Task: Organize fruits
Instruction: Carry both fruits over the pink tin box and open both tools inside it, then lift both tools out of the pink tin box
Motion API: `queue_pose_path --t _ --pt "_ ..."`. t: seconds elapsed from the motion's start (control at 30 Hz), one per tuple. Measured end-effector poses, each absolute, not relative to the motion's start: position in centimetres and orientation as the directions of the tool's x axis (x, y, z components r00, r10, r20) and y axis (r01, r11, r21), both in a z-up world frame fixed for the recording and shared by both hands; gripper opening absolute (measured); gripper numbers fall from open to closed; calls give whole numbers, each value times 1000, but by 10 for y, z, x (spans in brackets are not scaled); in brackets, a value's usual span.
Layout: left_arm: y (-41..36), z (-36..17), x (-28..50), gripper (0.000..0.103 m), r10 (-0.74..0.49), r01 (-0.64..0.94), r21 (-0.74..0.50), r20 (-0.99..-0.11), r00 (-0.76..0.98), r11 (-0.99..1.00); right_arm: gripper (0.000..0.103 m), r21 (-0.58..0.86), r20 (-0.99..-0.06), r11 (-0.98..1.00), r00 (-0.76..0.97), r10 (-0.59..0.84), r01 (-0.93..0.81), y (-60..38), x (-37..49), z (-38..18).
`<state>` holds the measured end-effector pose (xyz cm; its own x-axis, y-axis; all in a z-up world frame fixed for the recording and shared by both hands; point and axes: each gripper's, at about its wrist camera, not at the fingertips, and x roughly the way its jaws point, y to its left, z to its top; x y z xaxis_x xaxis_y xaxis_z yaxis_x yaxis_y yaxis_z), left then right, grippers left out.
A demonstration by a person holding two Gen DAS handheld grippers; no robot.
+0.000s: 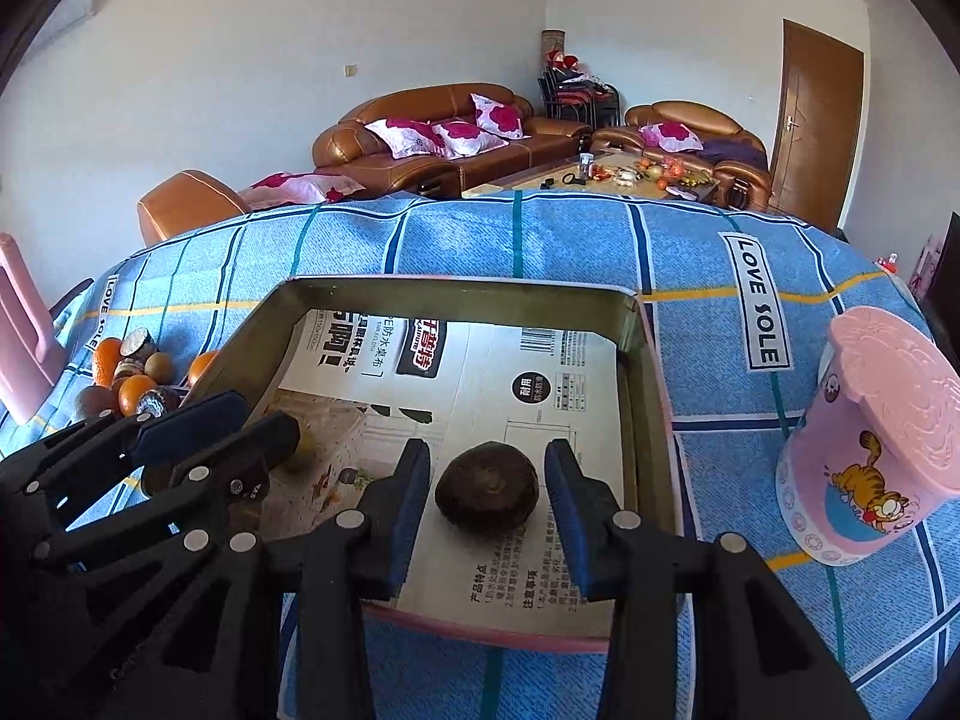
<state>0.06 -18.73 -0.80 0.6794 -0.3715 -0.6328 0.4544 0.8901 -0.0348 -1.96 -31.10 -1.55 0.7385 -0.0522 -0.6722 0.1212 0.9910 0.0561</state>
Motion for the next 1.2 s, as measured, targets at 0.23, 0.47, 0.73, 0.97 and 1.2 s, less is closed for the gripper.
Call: queue_pose_path --t 0.23,0.47,0.73,0.97,1.2 --pt "-165 12 -6 92 -332 380 -26 -544 771 925 55 80 -568 983 818 -92 166 -320 -36 5" --pt "-130 23 -19 103 -345 363 -51 -451 823 931 74 84 -427 975 892 -150 204 -320 -53 18" --pt "-108 21 -30 103 -299 332 7 -414 860 943 74 17 -391 975 899 -198 222 -307 -57 18" --pt "-98 17 -38 103 -275 332 80 -402 874 940 74 17 -377 967 898 -227 253 -310 -62 19" --pt "-77 19 -33 103 -259 311 68 -404 877 948 74 21 -379 956 887 -264 293 -313 -67 18"
